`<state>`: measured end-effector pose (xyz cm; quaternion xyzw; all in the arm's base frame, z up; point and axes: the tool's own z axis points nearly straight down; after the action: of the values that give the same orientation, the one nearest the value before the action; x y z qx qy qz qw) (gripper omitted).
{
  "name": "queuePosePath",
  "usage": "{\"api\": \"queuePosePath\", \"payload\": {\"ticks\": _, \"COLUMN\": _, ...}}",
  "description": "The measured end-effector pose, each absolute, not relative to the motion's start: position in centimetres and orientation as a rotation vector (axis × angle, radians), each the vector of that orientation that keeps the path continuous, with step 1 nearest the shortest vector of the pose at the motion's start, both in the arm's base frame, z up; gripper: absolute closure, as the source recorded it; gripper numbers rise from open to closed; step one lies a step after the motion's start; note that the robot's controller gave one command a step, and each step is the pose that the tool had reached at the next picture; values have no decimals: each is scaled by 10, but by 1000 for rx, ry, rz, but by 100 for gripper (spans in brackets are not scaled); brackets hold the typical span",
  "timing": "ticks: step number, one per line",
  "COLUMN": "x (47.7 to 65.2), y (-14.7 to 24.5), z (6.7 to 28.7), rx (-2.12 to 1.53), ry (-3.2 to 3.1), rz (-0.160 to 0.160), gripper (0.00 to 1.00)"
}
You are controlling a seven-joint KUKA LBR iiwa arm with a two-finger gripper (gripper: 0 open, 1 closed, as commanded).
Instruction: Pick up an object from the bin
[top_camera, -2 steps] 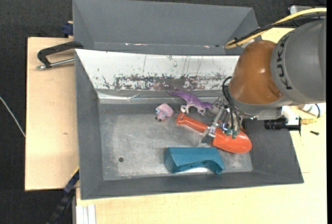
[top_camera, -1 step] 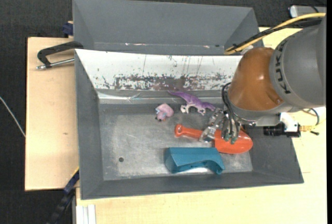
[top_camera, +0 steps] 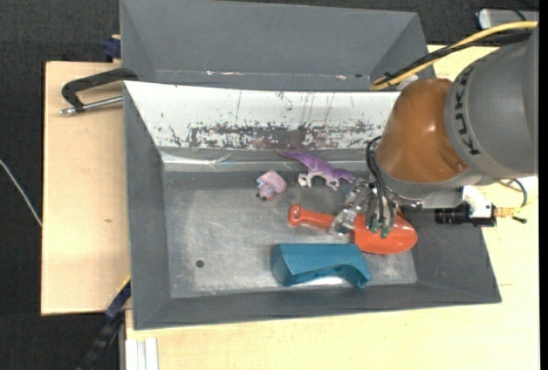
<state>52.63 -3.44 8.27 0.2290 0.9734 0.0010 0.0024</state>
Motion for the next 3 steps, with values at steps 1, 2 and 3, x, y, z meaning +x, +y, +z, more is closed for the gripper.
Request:
{"api": "queuePosePath", "payload": {"ticks": 1, "x": 522, "y": -29, "z": 121, "rx": 738, "ry": 3058, "rz": -3, "gripper": 100}}
{"api": "queuePosePath", "payload": {"ticks": 2, "x": 522, "y": -34, "z": 153, "rx": 764, "ry": 3042, "rz": 3, "gripper": 0}}
{"api": "queuePosePath", "payload": {"ticks": 3, "x": 519, "y": -39, "z": 139, "rx": 785, "ry": 3042, "rz": 1, "gripper": 0}}
